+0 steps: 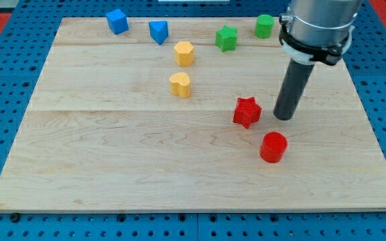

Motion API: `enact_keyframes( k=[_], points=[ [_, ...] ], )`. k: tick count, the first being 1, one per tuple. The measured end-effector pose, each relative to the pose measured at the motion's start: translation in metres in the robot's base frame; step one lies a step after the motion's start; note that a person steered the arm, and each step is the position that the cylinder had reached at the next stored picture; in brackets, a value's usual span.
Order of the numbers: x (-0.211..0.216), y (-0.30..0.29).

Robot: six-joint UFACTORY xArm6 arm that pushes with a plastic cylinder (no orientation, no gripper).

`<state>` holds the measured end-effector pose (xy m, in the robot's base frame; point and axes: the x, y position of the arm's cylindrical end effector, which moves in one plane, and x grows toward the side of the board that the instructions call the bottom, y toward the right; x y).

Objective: Push red star to the bottom center of board

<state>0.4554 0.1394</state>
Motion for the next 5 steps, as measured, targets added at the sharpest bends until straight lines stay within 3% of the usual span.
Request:
enact_keyframes(
  k=[5],
  points=[
    [0.011, -0.122]
  ],
)
